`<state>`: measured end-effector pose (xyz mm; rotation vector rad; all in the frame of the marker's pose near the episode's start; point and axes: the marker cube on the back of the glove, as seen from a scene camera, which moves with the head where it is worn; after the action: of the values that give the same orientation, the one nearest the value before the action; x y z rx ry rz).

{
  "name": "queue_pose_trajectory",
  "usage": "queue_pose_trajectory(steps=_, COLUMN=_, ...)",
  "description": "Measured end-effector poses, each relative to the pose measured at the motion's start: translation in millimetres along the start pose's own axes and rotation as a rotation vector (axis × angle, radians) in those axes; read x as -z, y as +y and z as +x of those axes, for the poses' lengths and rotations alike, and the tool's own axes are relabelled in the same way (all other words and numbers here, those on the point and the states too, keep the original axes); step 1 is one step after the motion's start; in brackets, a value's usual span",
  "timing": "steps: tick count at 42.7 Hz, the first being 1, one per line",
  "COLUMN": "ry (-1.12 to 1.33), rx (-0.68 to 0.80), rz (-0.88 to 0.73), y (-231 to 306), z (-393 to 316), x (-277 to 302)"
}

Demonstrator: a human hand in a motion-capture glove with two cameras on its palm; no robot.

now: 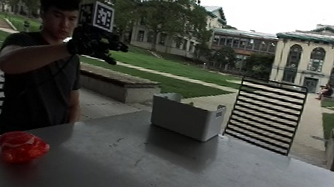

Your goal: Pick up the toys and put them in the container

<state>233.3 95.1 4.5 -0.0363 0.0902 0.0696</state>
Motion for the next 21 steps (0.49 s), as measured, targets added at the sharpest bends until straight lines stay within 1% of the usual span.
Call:
queue_pose_trajectory(steps=5, ry=0.028, rx=-0.067, rz=-0.025, y=14, z=52, x=-35)
queue_pose_trajectory(steps=12, ry=0.047, rx=-0.147, rz=-0.115, y=29, z=114, x=-101)
queue_pose_trajectory(steps=21, ry=0.040, rx=-0.225, rz=-0.213, y=47, z=158, x=-176)
